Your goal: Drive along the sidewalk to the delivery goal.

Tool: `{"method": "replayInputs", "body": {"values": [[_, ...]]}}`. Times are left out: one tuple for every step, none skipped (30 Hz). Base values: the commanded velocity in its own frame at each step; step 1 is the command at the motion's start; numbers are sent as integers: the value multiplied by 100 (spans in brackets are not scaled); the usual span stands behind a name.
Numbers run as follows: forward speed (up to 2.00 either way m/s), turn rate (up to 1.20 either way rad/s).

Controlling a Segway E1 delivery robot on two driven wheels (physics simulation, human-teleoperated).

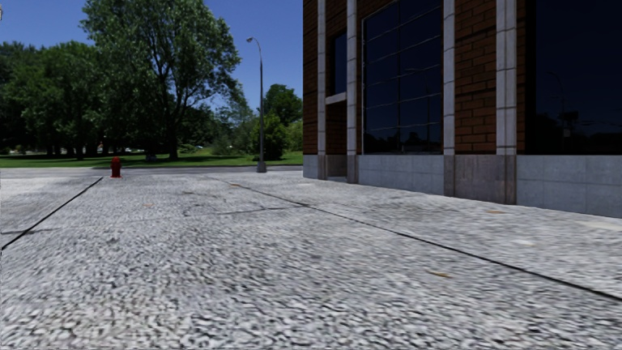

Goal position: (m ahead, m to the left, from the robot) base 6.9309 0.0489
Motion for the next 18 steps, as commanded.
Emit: {"method": "replayInputs", "body": {"values": [[200,-26],[200,-26],[200,-26],[200,-26],[200,-25],[200,-7],[200,0],[200,0],[200,0],[200,0],[200,0],[200,0],[200,0],[200,0],[200,0],[200,0],[200,0],[200,0]]}}
